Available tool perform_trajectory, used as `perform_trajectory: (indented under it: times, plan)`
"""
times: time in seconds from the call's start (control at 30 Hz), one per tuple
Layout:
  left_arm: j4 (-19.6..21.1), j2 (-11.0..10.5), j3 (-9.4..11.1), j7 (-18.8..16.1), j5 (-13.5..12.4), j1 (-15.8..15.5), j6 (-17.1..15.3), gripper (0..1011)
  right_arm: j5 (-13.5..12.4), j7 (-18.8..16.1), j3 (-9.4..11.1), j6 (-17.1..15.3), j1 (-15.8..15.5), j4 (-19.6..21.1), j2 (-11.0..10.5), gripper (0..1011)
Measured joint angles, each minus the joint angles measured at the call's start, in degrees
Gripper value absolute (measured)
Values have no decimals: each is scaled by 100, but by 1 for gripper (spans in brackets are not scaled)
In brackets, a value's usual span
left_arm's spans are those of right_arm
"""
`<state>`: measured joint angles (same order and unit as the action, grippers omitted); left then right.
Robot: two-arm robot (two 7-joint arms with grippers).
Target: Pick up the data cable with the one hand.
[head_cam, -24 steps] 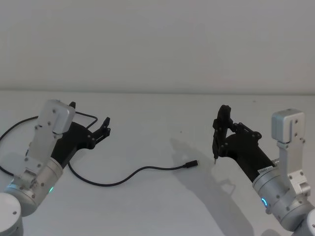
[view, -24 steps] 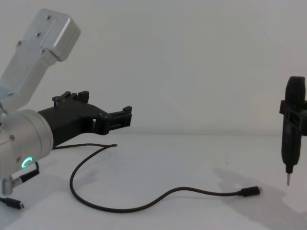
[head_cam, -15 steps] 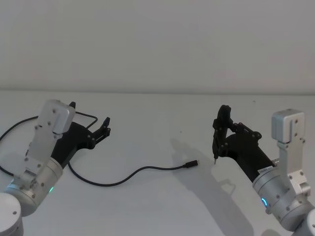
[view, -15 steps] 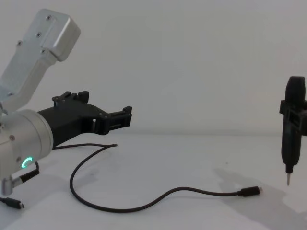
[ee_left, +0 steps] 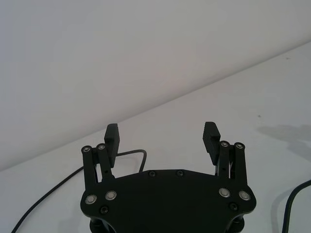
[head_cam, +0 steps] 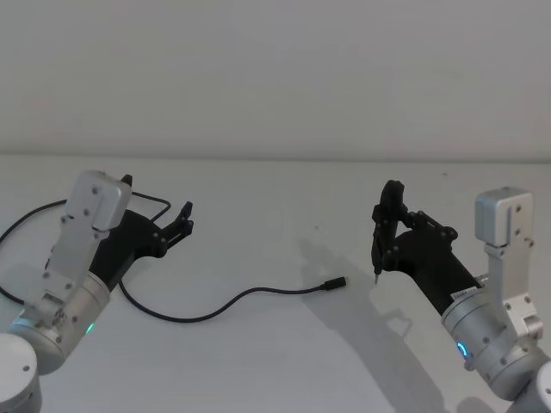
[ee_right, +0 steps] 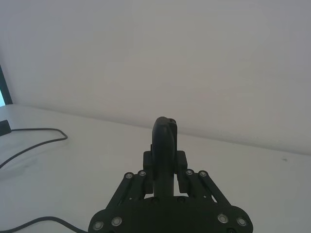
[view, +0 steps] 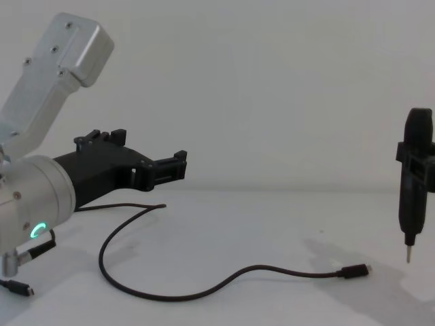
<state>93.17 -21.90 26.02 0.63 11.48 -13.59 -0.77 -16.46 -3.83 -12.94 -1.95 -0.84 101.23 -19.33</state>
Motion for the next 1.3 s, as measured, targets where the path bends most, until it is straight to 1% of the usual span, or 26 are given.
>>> perform_trajectory:
  times: [0.2, 0.37, 0.5, 0.7, 0.83, 0.9, 1.1, 1.13, 1.2, 1.23, 1.3]
  plan:
    - [-3, 3, 0, 8, 0, -4, -4, 1001, 0, 0, 0, 0, 0, 0, 0, 274]
    - [-28, 2, 19, 137, 17, -74, -25, 1001, 0, 0, 0, 0, 0, 0, 0, 274]
    - [-54, -14, 49, 319, 67, -161, -63, 1001, 0, 0, 0, 0, 0, 0, 0, 275]
    - [-106, -60, 117, 714, 169, -332, -168, 1001, 0, 0, 0, 0, 0, 0, 0, 275]
    - [-159, -109, 185, 1062, 257, -496, -277, 1001, -1, 0, 0, 0, 0, 0, 0, 275]
    - [-165, -117, 195, 1123, 271, -521, -299, 1001, 0, 0, 0, 0, 0, 0, 0, 274]
    - [-263, -190, 308, 1705, 410, -789, -497, 1001, -1, 0, 0, 0, 0, 0, 0, 274]
    - [-290, -210, 342, 1864, 439, -865, -556, 1001, -1, 0, 0, 0, 0, 0, 0, 274]
    - [-319, -229, 373, 1998, 465, -931, -604, 1001, 0, 0, 0, 0, 0, 0, 0, 275]
    - [-351, -247, 408, 2152, 495, -1003, -659, 1001, -1, 0, 0, 0, 0, 0, 0, 275]
    - [-386, -267, 441, 2303, 524, -1073, -712, 1001, -1, 0, 0, 0, 0, 0, 0, 274]
